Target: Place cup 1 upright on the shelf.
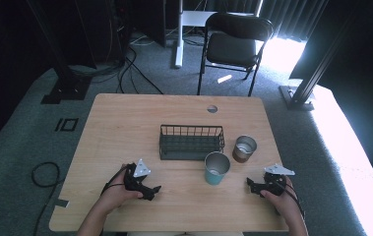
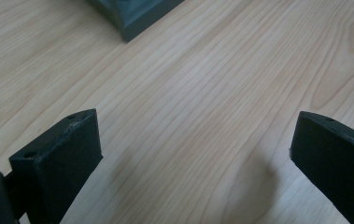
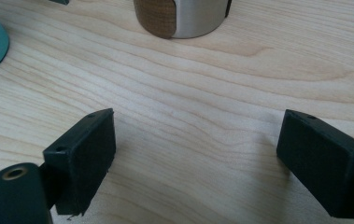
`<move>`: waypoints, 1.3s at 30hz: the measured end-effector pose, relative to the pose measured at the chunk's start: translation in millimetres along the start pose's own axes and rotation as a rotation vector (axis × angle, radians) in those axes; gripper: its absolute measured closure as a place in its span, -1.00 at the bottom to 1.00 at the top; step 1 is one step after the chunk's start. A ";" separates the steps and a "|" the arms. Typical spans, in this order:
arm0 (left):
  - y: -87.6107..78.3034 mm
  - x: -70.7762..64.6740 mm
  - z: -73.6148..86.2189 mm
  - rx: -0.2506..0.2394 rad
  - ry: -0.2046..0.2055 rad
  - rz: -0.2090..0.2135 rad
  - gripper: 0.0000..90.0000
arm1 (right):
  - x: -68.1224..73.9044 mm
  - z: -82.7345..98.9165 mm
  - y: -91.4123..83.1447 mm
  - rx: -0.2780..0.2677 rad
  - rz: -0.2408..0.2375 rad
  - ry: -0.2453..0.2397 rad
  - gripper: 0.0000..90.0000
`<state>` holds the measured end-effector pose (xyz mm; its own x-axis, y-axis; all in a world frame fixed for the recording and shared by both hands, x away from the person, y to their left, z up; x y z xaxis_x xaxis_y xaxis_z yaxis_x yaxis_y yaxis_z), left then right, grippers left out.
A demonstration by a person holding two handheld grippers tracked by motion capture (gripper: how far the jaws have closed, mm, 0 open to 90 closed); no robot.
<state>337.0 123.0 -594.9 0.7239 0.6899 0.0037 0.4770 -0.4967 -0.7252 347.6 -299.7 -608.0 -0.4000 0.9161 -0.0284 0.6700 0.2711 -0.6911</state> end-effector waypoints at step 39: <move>24.1 -61.1 -77.9 -0.112 0.134 0.155 -0.94 | 0.0 0.0 0.0 -0.001 0.000 0.000 -0.75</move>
<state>343.1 27.9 -558.9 0.8491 0.5283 -0.0048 0.4018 -0.6515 -0.6435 347.7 -299.7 -608.0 -0.4002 0.9160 -0.0282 0.6703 0.2716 -0.6906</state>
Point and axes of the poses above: each handheld gripper's, and its own axes: y roughly forward along the jaws, z roughly out of its underside, x roughly to its left, the point moved 7 cm from there along y, roughly forward along the jaws, and after that the axes turned 3 degrees about -y, right-handed, at the moved point
